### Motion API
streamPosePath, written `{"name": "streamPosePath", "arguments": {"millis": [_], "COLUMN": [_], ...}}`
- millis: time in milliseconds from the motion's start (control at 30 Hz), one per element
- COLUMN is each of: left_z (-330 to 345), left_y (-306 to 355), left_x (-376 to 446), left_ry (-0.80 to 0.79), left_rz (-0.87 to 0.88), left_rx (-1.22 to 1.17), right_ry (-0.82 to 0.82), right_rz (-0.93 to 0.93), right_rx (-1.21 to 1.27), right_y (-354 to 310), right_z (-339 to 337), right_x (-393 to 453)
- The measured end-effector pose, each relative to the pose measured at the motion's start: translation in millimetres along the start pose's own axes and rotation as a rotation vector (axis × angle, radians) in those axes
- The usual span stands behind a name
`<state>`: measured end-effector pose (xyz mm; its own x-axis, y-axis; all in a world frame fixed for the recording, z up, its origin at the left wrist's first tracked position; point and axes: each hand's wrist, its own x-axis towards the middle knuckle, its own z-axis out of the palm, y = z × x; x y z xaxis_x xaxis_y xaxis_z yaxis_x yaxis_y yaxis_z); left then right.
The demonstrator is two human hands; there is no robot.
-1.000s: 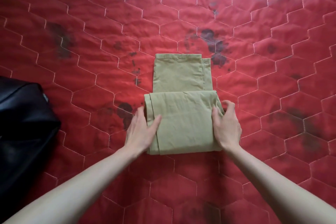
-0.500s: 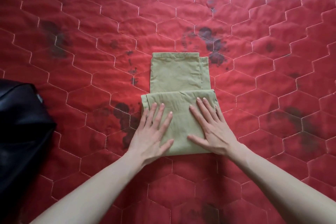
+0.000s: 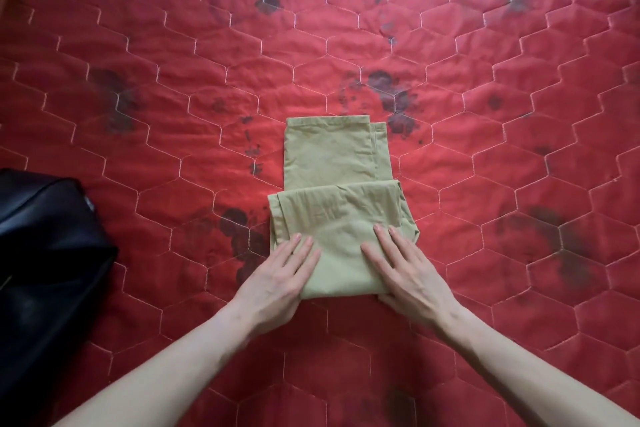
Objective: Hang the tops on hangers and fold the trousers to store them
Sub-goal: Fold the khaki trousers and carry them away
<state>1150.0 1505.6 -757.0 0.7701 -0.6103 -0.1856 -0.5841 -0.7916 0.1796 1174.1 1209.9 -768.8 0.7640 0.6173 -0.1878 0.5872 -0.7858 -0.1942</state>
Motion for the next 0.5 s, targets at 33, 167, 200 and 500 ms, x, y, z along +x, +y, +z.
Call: {"name": "streamPosePath", "arguments": {"millis": [33, 167, 200, 500], "left_z": [-5.5, -43.7, -52.9, -79.5], "left_y": [-2.9, -18.0, -20.8, -38.3], "left_x": [-0.8, 0.0, 0.5, 7.6], "left_ry": [0.032, 0.064, 0.053, 0.25], "left_rz": [-0.002, -0.114, -0.173, -0.654], "left_rx": [-0.074, -0.474, -0.553, -1.129], "right_ry": [0.026, 0.155, 0.184, 0.419], "right_rz": [0.0, -0.018, -0.008, 0.397], "right_rx": [0.018, 0.174, 0.226, 0.948], "right_y": [1.1, 8.4, 8.8, 16.4], "right_z": [-6.2, -44.0, -55.3, -81.5], "right_x": [-1.6, -10.0, -13.0, 1.2]}}
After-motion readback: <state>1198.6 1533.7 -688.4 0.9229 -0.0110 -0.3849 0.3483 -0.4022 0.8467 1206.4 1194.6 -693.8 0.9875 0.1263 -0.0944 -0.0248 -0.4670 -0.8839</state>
